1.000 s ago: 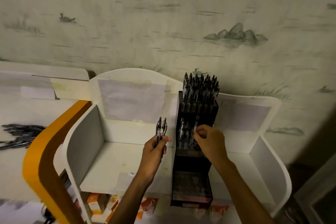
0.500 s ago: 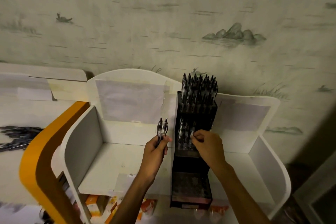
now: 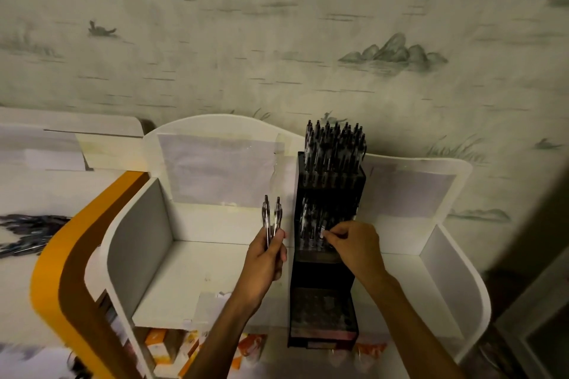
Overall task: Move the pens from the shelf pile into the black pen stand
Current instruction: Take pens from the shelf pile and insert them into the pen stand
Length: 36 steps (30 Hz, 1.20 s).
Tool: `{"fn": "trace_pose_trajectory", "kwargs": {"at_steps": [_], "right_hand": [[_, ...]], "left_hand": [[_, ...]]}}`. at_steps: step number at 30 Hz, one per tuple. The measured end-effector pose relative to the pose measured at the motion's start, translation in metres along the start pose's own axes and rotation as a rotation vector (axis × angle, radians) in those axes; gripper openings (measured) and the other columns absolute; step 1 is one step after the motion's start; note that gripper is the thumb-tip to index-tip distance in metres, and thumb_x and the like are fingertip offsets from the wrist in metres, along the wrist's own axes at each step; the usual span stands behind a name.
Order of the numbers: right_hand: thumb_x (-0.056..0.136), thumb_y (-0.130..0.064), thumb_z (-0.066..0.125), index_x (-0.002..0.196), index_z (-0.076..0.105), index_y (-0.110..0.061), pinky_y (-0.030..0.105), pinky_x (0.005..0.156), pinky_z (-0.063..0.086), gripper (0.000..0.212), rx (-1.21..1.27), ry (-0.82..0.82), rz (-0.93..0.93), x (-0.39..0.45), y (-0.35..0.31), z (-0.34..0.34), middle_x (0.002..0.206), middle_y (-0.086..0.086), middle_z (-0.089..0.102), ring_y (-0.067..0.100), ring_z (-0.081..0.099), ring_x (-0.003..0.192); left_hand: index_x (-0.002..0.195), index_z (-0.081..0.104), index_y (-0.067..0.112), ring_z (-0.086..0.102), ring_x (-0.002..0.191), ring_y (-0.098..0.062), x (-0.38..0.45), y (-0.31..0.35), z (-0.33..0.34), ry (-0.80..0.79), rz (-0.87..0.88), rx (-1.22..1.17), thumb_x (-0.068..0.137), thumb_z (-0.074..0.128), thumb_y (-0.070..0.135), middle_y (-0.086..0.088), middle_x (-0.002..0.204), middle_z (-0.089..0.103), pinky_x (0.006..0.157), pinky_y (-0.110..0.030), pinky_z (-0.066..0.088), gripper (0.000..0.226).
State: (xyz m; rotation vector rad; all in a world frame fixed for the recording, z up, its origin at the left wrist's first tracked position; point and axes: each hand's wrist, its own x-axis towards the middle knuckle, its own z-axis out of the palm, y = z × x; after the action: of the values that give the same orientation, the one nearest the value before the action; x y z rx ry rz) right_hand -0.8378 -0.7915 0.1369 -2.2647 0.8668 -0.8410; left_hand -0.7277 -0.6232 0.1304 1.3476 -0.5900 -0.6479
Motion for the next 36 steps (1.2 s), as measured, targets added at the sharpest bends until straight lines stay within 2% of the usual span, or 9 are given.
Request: {"fn": "trace_pose_trajectory", "kwargs": {"at_steps": [6, 10, 15, 18, 22, 25, 29, 33, 36], "right_hand": [[0.087, -0.025, 0.072, 0.084, 0.077, -0.019, 0.005, 0.067, 0.047, 0.008, 0.216, -0.035, -0.04, 0.002, -0.029, -0.016, 0.075, -0.008, 0.072, 0.0, 0.065, 0.071], [0.087, -0.024, 0.071, 0.091, 0.077, -0.023, 0.011, 0.072, 0.051, 0.007, 0.324, -0.117, -0.121, 0.002, -0.045, -0.022, 0.081, -0.012, 0.073, 0.001, 0.067, 0.078], [0.087, -0.022, 0.073, 0.089, 0.077, -0.025, 0.023, 0.077, 0.056, 0.006, 0.397, -0.17, -0.135, 0.0, -0.044, -0.019, 0.083, -0.011, 0.074, 0.006, 0.07, 0.08], [0.088, -0.019, 0.071, 0.091, 0.077, -0.02, 0.025, 0.077, 0.056, 0.007, 0.437, -0.179, -0.101, 0.0, -0.04, -0.017, 0.084, -0.007, 0.075, 0.009, 0.07, 0.079], [0.09, -0.017, 0.069, 0.093, 0.077, -0.015, 0.023, 0.074, 0.056, 0.009, 0.487, -0.178, -0.063, 0.0, -0.039, -0.017, 0.084, -0.003, 0.076, 0.012, 0.072, 0.077], [0.091, -0.015, 0.067, 0.093, 0.075, -0.012, 0.017, 0.067, 0.053, 0.009, 0.555, -0.155, -0.006, 0.0, -0.039, -0.016, 0.084, -0.002, 0.076, 0.013, 0.073, 0.076], [0.093, -0.016, 0.063, 0.098, 0.071, -0.008, 0.023, 0.071, 0.056, 0.012, 0.673, -0.065, 0.123, 0.005, -0.035, -0.021, 0.088, 0.003, 0.076, 0.017, 0.073, 0.081], [0.094, -0.013, 0.061, 0.101, 0.068, -0.002, 0.03, 0.074, 0.06, 0.015, 0.718, 0.015, 0.119, 0.013, -0.032, -0.03, 0.09, 0.011, 0.074, 0.023, 0.073, 0.081], [0.094, -0.015, 0.062, 0.098, 0.069, -0.008, 0.029, 0.075, 0.06, 0.011, 0.628, 0.103, 0.051, 0.017, -0.03, -0.037, 0.087, 0.006, 0.074, 0.017, 0.073, 0.079]], "left_hand": [[0.107, 0.063, 0.019, 0.037, 0.05, -0.006, -0.001, 0.004, 0.005, -0.047, 0.11, 0.13, 0.104, 0.046, 0.036, 0.002, 0.062, 0.045, 0.046, -0.02, 0.03, 0.024], [0.109, 0.065, 0.019, 0.044, 0.053, -0.002, -0.001, 0.005, 0.014, -0.095, 0.137, 0.16, 0.103, 0.046, 0.033, 0.013, 0.059, 0.05, 0.05, -0.013, 0.036, 0.024], [0.111, 0.066, 0.025, 0.054, 0.068, -0.012, 0.002, -0.002, 0.02, -0.156, 0.152, 0.204, 0.102, 0.048, 0.042, -0.012, 0.078, 0.06, 0.065, -0.022, 0.045, 0.027], [0.106, 0.066, 0.022, 0.05, 0.061, -0.006, 0.002, -0.003, 0.025, -0.14, 0.128, 0.209, 0.102, 0.048, 0.042, 0.003, 0.067, 0.054, 0.06, -0.017, 0.042, 0.027], [0.101, 0.066, 0.024, 0.05, 0.058, -0.003, 0.002, -0.003, 0.027, -0.125, 0.118, 0.209, 0.102, 0.047, 0.04, 0.005, 0.066, 0.054, 0.058, -0.015, 0.041, 0.026], [0.094, 0.069, 0.02, 0.046, 0.051, -0.003, 0.003, 0.0, 0.026, -0.105, 0.104, 0.186, 0.103, 0.046, 0.038, 0.004, 0.064, 0.056, 0.051, -0.013, 0.036, 0.03], [0.102, 0.072, 0.015, 0.043, 0.046, -0.002, 0.005, -0.003, 0.022, -0.036, 0.072, 0.144, 0.104, 0.046, 0.035, -0.001, 0.071, 0.06, 0.047, -0.016, 0.033, 0.033], [0.095, 0.069, 0.016, 0.046, 0.049, 0.0, 0.003, -0.005, 0.02, 0.052, 0.04, 0.2, 0.104, 0.046, 0.035, 0.002, 0.069, 0.059, 0.054, -0.019, 0.036, 0.032], [0.092, 0.069, 0.016, 0.052, 0.059, -0.005, 0.004, -0.005, 0.018, 0.098, 0.037, 0.225, 0.104, 0.047, 0.035, 0.0, 0.07, 0.059, 0.062, -0.023, 0.04, 0.031]]}}
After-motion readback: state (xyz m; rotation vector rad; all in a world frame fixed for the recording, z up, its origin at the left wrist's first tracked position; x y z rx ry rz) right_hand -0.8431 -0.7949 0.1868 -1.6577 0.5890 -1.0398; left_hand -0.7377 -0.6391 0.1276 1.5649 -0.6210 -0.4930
